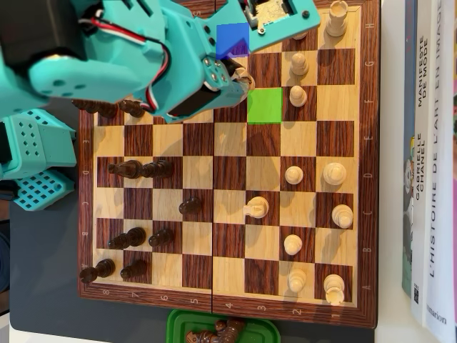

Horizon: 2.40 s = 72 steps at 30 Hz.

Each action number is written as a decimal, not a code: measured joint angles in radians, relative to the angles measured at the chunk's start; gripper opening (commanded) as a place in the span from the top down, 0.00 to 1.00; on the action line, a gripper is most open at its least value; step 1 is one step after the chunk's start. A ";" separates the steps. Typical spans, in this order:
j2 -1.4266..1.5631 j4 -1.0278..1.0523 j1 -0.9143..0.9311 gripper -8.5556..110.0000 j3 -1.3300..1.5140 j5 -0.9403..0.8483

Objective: Play chess

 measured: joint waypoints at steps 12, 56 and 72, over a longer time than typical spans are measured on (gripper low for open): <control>-0.006 0.000 0.043 0.93 0.000 0.000; -0.173 0.003 0.061 0.93 -0.130 0.000; -0.175 0.003 0.061 0.82 -0.130 0.000</control>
